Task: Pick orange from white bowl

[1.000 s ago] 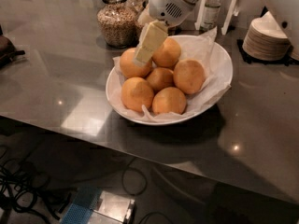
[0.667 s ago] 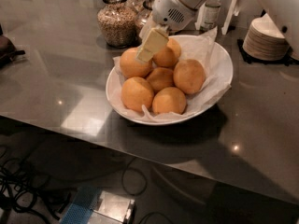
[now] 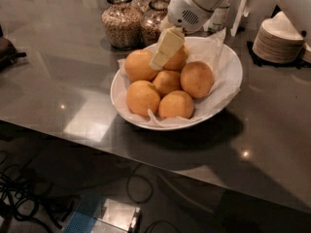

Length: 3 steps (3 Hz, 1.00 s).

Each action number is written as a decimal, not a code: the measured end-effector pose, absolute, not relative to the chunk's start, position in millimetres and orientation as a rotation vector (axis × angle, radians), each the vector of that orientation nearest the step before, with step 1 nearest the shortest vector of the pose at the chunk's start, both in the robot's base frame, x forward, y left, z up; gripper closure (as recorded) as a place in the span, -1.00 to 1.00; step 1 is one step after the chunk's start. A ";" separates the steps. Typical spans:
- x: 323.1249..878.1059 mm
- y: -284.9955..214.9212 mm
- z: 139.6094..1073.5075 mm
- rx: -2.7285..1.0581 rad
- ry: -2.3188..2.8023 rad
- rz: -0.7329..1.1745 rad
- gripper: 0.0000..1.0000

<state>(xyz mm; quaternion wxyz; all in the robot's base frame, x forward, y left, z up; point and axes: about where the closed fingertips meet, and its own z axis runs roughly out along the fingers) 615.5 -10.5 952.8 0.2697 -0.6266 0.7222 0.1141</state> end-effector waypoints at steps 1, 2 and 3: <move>621.4 -19.5 959.6 -1.649 1.956 0.248 -0.68; 625.7 -23.5 955.0 -1.624 1.974 0.237 -0.56; 627.7 -25.4 947.5 -1.613 1.992 0.247 -0.21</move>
Offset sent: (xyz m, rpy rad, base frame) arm 0.0153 -0.0215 0.0002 -0.0118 -0.0460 -0.1006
